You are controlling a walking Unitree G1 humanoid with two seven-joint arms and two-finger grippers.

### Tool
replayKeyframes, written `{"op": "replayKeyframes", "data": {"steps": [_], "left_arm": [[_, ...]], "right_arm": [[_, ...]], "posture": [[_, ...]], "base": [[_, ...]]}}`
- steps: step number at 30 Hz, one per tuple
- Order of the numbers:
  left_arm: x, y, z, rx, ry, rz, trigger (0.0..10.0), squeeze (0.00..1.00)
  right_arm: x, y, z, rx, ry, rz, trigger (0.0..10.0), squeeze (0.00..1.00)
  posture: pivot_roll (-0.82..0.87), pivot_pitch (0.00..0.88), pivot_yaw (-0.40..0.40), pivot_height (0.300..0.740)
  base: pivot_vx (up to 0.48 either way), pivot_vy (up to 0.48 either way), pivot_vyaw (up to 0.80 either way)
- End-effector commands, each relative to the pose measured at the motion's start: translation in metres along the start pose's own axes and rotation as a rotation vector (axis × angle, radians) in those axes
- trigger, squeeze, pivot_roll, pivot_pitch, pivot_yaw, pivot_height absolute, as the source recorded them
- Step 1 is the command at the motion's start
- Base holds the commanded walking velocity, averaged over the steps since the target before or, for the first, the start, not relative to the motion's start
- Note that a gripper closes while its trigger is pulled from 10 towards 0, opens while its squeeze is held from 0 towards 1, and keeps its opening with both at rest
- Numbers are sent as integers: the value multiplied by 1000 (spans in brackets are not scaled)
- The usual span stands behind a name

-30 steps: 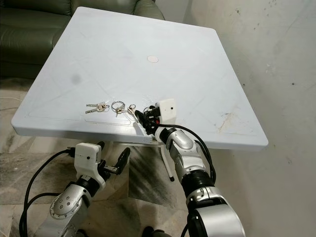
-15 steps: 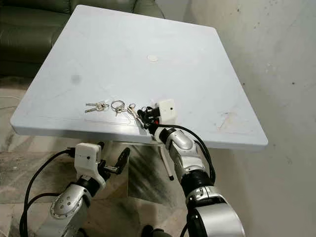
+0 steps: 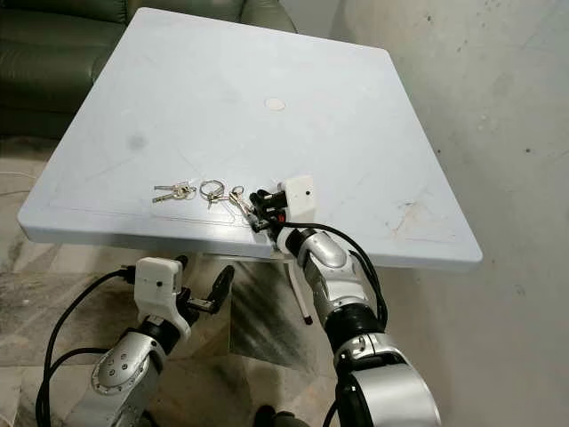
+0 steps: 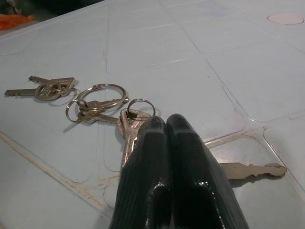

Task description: Hang keys on a hook

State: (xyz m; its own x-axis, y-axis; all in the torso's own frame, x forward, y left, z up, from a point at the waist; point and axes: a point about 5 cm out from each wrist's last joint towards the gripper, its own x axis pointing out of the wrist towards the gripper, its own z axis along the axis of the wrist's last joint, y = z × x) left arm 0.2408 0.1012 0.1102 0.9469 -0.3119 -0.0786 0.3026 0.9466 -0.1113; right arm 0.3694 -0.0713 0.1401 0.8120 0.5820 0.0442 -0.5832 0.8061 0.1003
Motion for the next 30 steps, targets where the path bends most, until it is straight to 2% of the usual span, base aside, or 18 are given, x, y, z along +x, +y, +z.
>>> {"op": "replayKeyframes", "data": {"steps": [1,8,9,10,11,13,18,19,23,24,30], "left_arm": [[0,-7,2,-8,-3,-19,10000,0],[0,-7,1,-10,-3,-20,10000,0],[0,-8,1,-10,-4,-19,10000,0],[0,-8,1,-10,-4,-19,10000,0],[0,-8,1,-11,-4,-19,10000,0],[0,-8,1,-11,-3,-18,10000,0],[0,-8,1,-14,-5,-17,10000,0],[0,-8,1,-15,-5,-16,10000,0],[0,-8,1,-16,-6,-14,10000,0],[0,-8,1,-17,-6,-14,10000,0],[0,-8,1,-24,-6,-11,10000,0]], "right_arm": [[-3,-7,-2,0,12,-25,0,0],[-3,-7,-1,-5,8,-22,78,0],[-3,-7,-2,-7,11,-24,745,0],[-3,-7,-2,-7,11,-24,745,0],[-3,-6,-3,-12,20,-18,9608,0],[-2,-5,-5,-8,39,-12,10000,0],[-2,-4,-5,-3,38,10,10000,0],[-2,-3,-4,9,29,21,10000,1000],[-1,-5,-4,-22,45,-5,10000,1000],[-1,-5,-5,-19,48,-1,10000,0],[-1,-4,-4,-21,35,9,10000,0]], "posture": [[150,210,-202,740],[150,206,-202,740],[151,203,-204,740],[151,203,-204,740],[151,203,-203,740],[151,203,-203,740],[152,202,-204,740],[153,202,-204,740],[152,203,-205,740],[151,204,-206,740],[151,206,-208,740]], "base": [[0,0,0],[0,0,0],[0,0,0],[0,0,0],[0,0,0],[0,0,0],[0,0,0],[0,0,0],[0,0,0],[0,0,0],[0,0,0]]}}
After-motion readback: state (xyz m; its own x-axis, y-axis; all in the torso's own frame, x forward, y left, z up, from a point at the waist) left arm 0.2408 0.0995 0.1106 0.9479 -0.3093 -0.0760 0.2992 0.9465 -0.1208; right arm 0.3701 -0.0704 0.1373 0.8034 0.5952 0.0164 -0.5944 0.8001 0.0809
